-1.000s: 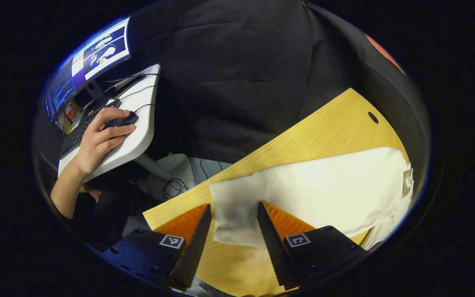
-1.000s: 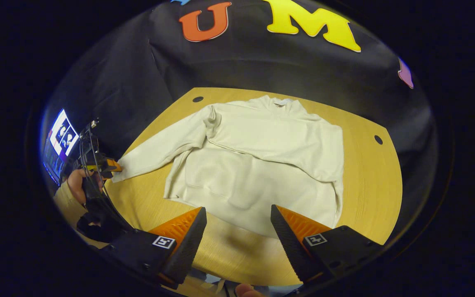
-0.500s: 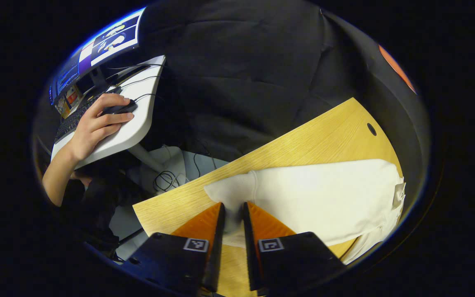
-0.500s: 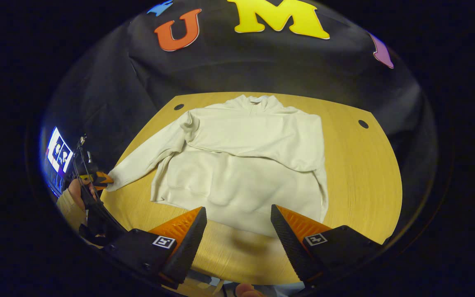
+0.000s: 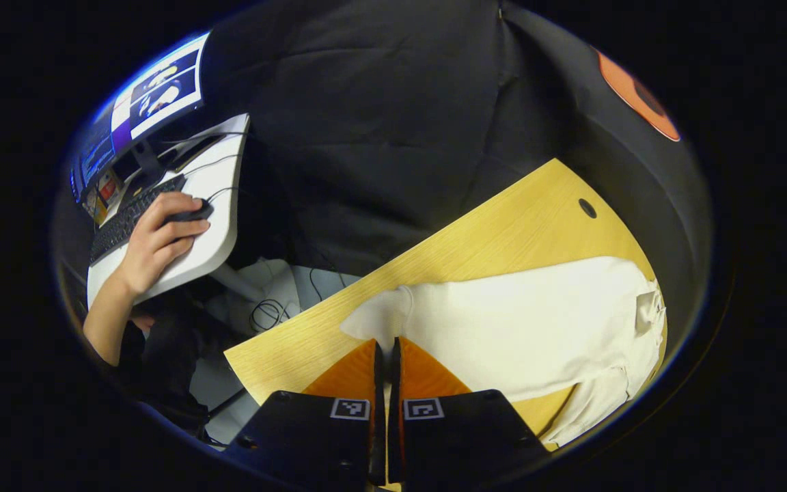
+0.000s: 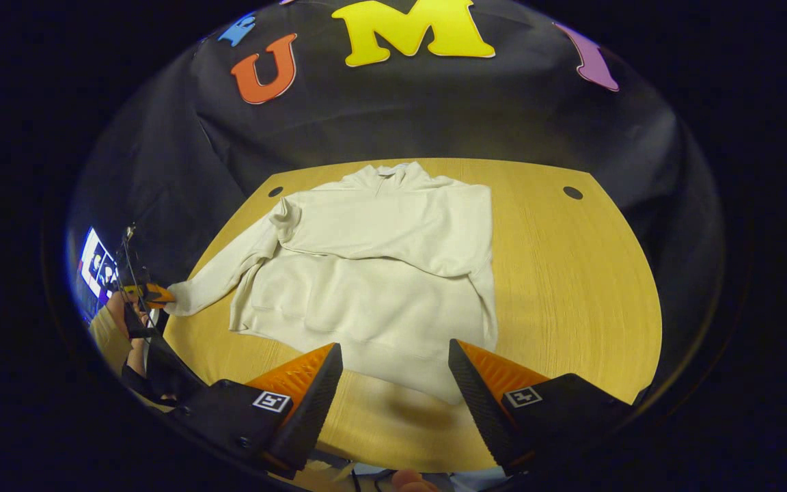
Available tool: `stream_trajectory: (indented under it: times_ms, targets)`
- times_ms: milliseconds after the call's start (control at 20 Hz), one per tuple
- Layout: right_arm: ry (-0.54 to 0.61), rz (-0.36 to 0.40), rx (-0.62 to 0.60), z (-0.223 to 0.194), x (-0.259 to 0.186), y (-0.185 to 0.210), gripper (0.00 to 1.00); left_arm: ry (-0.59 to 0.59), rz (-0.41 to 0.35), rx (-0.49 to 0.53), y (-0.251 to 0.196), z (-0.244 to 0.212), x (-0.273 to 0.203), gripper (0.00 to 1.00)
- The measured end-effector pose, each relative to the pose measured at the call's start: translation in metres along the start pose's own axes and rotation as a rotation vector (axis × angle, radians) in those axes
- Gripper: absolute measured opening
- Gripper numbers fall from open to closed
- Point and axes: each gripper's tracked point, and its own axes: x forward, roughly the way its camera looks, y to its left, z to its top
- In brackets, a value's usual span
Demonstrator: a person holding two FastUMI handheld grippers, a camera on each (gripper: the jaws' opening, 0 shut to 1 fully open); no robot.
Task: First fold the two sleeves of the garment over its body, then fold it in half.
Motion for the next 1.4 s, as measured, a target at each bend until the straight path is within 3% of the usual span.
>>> stream_trajectory:
  times_ms: [150,200,300,400,450,550,700,750,900,1100,1150,1350,1400]
  targets:
    - [0.010,0.012,0.012,-0.008,-0.004,-0.018,0.97,-0.030,-0.039,0.046,-0.038,0.014,-0.023,0.04]
    - [0.005,0.020,0.023,-0.009,-0.005,-0.022,0.93,-0.040,-0.062,0.064,-0.055,0.019,-0.031,0.04]
    - [-0.010,0.019,0.043,-0.009,-0.010,-0.037,0.97,-0.060,-0.094,0.097,-0.092,0.029,-0.048,0.04]
    - [-0.039,0.021,0.063,-0.004,-0.013,-0.054,0.97,-0.075,-0.137,0.150,-0.138,0.035,-0.066,0.00]
    - [-0.043,0.023,0.074,-0.004,-0.015,-0.063,0.94,-0.093,-0.152,0.185,-0.163,0.040,-0.075,0.04]
    - [-0.039,0.015,0.099,-0.005,-0.015,-0.082,0.97,-0.111,-0.203,0.231,-0.217,0.041,-0.091,0.04]
    - [-0.030,-0.041,0.119,-0.008,-0.014,-0.110,0.97,-0.112,-0.268,0.287,-0.297,0.029,-0.109,0.04]
    - [-0.026,-0.043,0.114,-0.009,-0.017,-0.114,0.93,-0.117,-0.280,0.318,-0.322,0.023,-0.113,0.04]
    - [-0.015,-0.031,0.114,-0.013,-0.016,-0.121,0.98,-0.107,-0.335,0.403,-0.401,-0.005,-0.124,0.04]
    - [0.001,-0.037,0.140,-0.019,-0.016,-0.131,0.94,-0.088,-0.419,0.491,-0.495,-0.047,-0.134,0.04]
    - [0.011,-0.037,0.150,-0.022,-0.013,-0.134,0.98,-0.086,-0.440,0.518,-0.516,-0.061,-0.138,0.04]
    - [0.030,-0.055,0.160,-0.033,-0.014,-0.144,0.94,-0.042,-0.548,0.618,-0.590,-0.134,-0.160,0.04]
    - [0.034,-0.061,0.159,-0.036,-0.017,-0.148,0.97,-0.031,-0.569,0.639,-0.605,-0.151,-0.166,0.04]
